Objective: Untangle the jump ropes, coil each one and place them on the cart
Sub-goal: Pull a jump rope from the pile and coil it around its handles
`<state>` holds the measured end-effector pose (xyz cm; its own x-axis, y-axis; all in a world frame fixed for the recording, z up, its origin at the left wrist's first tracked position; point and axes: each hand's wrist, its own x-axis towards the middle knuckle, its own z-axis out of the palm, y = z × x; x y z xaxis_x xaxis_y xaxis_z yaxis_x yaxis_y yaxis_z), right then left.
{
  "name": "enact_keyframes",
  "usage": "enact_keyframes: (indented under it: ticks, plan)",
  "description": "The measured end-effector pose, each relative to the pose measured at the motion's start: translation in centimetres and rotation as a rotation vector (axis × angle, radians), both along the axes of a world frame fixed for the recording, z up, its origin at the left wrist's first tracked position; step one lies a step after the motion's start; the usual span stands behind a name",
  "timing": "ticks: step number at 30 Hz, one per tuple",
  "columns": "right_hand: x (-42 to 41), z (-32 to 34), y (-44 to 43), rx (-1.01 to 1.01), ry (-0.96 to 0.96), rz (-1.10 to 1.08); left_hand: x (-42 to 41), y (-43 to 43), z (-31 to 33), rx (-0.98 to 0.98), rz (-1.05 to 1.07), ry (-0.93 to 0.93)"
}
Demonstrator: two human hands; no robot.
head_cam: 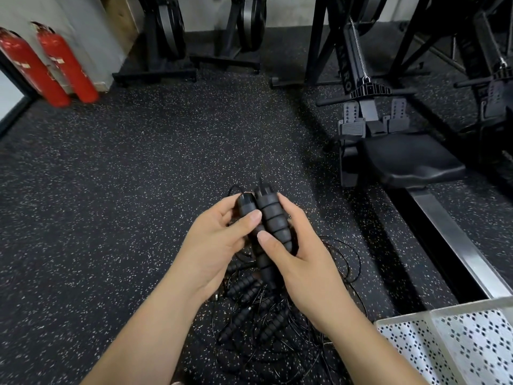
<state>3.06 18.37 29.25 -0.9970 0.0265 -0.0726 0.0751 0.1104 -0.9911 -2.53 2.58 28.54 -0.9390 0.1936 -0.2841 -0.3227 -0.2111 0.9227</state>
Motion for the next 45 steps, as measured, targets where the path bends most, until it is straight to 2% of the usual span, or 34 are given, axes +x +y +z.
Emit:
enact_keyframes:
  ticks: [5, 10, 12, 13, 15, 18, 20, 25, 27, 28, 30, 33, 35, 40, 43, 45]
  plan:
    - [-0.2, -0.4, 0.6, -0.026, -0.056, 0.079, 0.1, -0.1, 0.1, -0.034, -0.009, 0.061]
    - [-0.9, -0.4, 1.9, -0.129, -0.249, 0.109, -0.3, -0.9, 0.6, -0.539, -0.027, 0.242]
    - [-1.0, -0.1, 2.8, -0.200, -0.325, 0.152, -0.4, -1.1, 1.2, -0.802, 0.109, 0.318]
    - [-1.1, 0.3, 3.2, -0.221, -0.348, 0.205, -0.5, -1.2, 1.5, -0.855, 0.191, 0.361]
    - [-0.8, 1.2, 3.8, -0.246, -0.373, 0.353, -0.6, -1.5, 1.9, -0.776, 0.256, 0.420]
    - [-0.4, 2.4, 3.8, -0.285, -0.371, 0.521, -0.9, -1.8, 1.9, -0.479, 0.149, 0.364]
    - [-0.2, 3.0, 3.7, -0.302, -0.342, 0.549, -0.7, -1.5, 2.2, -0.293, 0.102, 0.230]
    - [0.2, 4.2, 3.4, -0.303, -0.270, 0.537, -0.3, -1.1, 3.0, -0.043, 0.153, 0.088]
    - [0.5, 4.7, 3.1, -0.333, -0.231, 0.535, 0.0, -0.7, 3.7, 0.072, 0.211, -0.022]
    - [0.5, 5.0, 2.8, -0.358, -0.210, 0.530, 0.1, -0.3, 3.8, 0.076, 0.251, -0.053]
    - [0.6, 5.6, 2.2, -0.387, -0.155, 0.489, 0.5, 0.5, 3.6, -0.045, 0.245, -0.005]
    - [0.3, 5.7, 1.3, -0.267, -0.028, 0.293, 1.4, 1.6, 2.8, -0.224, 0.108, 0.127]
    - [0.1, 5.4, 0.9, -0.207, 0.028, 0.204, 1.9, 2.2, 2.7, -0.343, 0.048, 0.106]
    - [0.5, 5.6, 1.4, -0.293, -0.004, 0.240, 3.1, 2.7, 4.3, -0.381, -0.096, 0.093]
    - [0.3, 5.7, 1.5, -0.315, 0.004, 0.195, 2.9, 2.2, 3.7, -0.633, -0.156, 0.176]
    - [-0.1, 5.8, 2.0, -0.302, 0.004, 0.130, 2.2, 2.2, 3.8, -0.704, -0.185, 0.143]
